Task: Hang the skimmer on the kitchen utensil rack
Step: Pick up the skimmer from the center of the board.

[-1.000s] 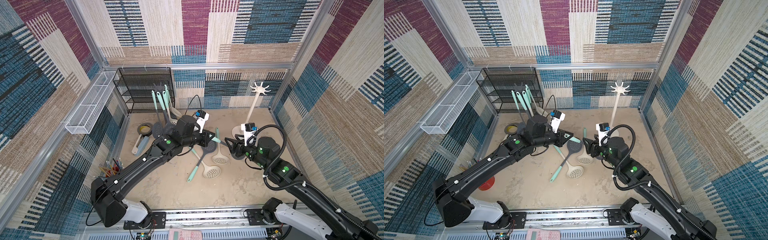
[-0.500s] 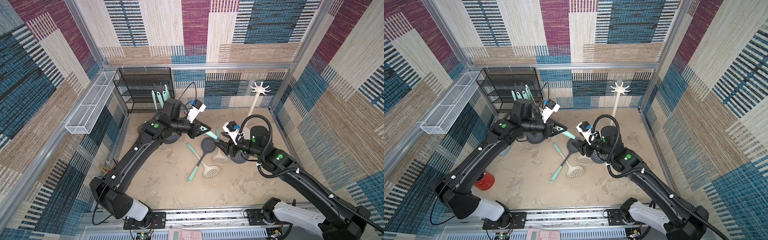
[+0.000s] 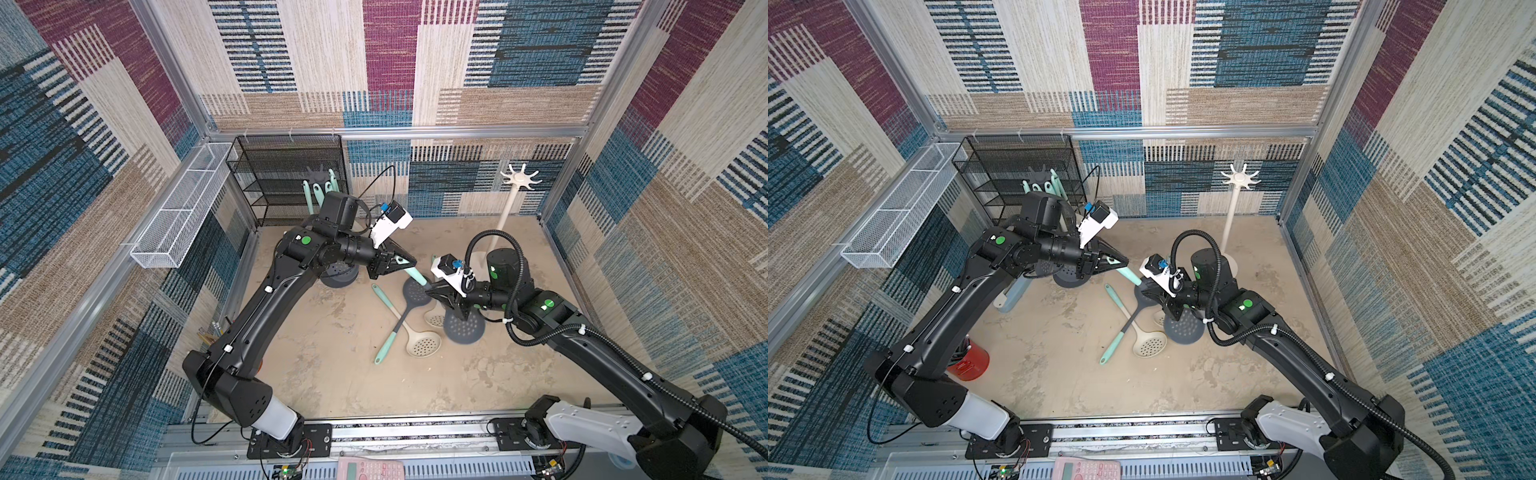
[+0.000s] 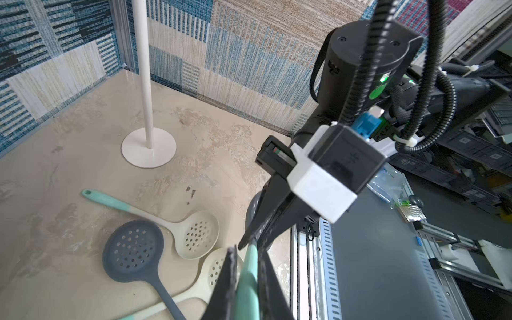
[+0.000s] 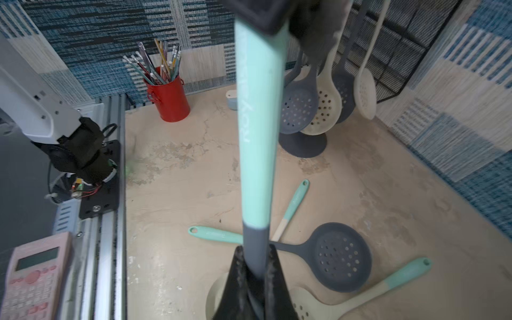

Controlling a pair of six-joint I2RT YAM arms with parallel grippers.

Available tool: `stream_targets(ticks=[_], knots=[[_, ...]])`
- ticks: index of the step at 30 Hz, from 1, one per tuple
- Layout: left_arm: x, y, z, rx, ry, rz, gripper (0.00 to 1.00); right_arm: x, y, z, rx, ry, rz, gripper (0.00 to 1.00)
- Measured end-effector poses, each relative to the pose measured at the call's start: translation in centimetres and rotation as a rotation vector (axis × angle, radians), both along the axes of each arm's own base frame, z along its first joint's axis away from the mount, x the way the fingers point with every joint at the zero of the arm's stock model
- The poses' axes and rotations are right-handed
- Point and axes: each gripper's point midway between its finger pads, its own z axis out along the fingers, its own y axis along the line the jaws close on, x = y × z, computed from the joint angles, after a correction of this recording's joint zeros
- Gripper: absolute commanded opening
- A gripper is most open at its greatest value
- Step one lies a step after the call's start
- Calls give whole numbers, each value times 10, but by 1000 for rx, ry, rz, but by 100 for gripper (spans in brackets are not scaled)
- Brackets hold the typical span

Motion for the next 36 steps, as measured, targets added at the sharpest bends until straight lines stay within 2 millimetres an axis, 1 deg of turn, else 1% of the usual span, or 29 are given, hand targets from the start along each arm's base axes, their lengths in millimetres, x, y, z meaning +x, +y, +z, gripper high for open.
stream_targets(ticks=[5, 8, 9, 10, 13, 16, 18, 23, 25, 28, 32, 36], knots=[[2, 0, -1, 3, 4, 3, 0, 5, 4, -5, 9, -3, 7, 0], [0, 2, 2, 0, -3, 7, 1, 6, 7, -3, 27, -16, 17, 0], [0, 3, 2, 2, -7, 15, 17, 6, 8, -3, 31, -22, 18, 0], [2, 3, 3, 5, -14, 24, 31, 7, 8, -2, 37, -27, 17, 0], [9, 7, 5, 14, -18, 78, 49, 15, 4, -6, 30, -29, -35, 0], [17, 15, 6, 24, -10, 171, 64, 29, -8, -14, 18, -24, -122, 0], [19, 22, 4, 28, -10, 236, 72, 40, -18, -15, 28, -29, -185, 0], [14, 39, 2, 2, -17, 352, 77, 74, -47, -15, 62, -46, -381, 0], [13, 43, 0, -9, -14, 386, 82, 83, -52, -8, 89, -62, -432, 0], [10, 49, -6, -17, -13, 420, 82, 100, -58, 4, 136, -92, -516, 0], [2, 57, -24, -19, -4, 449, 83, 131, -73, 19, 200, -111, -675, 0], [2, 60, -46, -5, 2, 470, 83, 159, -86, 32, 285, -121, -826, 0]])
